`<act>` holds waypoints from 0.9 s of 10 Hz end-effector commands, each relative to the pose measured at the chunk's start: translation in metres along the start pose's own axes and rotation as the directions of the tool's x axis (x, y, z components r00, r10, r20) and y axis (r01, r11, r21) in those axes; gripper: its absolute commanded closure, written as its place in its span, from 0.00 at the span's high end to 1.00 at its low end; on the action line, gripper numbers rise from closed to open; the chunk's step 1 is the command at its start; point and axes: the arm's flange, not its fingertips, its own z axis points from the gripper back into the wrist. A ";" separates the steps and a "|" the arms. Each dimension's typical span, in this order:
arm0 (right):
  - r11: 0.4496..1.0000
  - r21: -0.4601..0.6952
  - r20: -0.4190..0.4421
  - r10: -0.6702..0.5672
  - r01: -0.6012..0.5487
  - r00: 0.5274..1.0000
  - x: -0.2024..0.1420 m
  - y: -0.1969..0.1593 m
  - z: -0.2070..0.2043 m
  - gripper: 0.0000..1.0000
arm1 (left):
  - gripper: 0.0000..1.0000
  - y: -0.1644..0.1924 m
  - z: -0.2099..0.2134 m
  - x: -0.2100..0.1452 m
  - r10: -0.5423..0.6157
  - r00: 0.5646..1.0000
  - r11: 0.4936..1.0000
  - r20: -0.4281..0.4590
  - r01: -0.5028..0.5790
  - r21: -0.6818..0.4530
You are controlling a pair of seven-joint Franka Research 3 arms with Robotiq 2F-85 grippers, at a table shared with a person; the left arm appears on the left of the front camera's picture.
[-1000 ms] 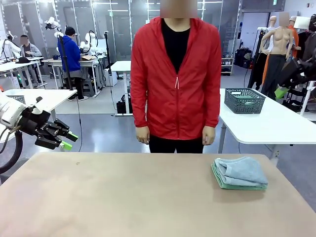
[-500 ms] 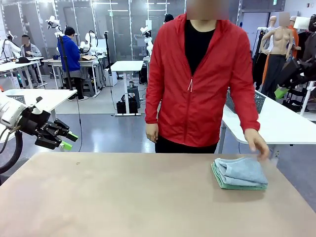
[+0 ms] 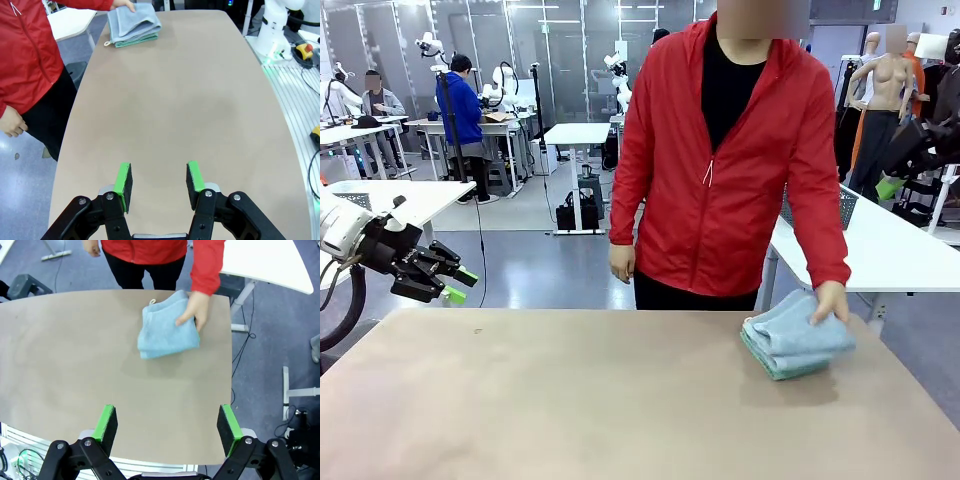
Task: Fold the towels and place them in the basket.
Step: Stack the folded Towel with hook on the right side of the table.
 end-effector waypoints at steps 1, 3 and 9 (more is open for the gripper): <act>1.000 -0.004 -0.008 -0.003 0.003 1.000 0.002 0.000 0.001 1.00 | 0.57 0.000 0.000 0.000 -0.019 1.000 1.000 0.000 0.019 0.000; 1.000 -0.004 -0.008 -0.003 0.003 1.000 0.002 0.000 0.001 1.00 | 0.57 0.000 0.000 0.000 -0.019 1.000 1.000 0.000 0.019 0.000; 1.000 -0.004 -0.008 -0.003 0.003 1.000 0.002 0.000 0.001 1.00 | 0.57 0.000 0.000 0.000 -0.019 1.000 1.000 0.000 0.019 0.000</act>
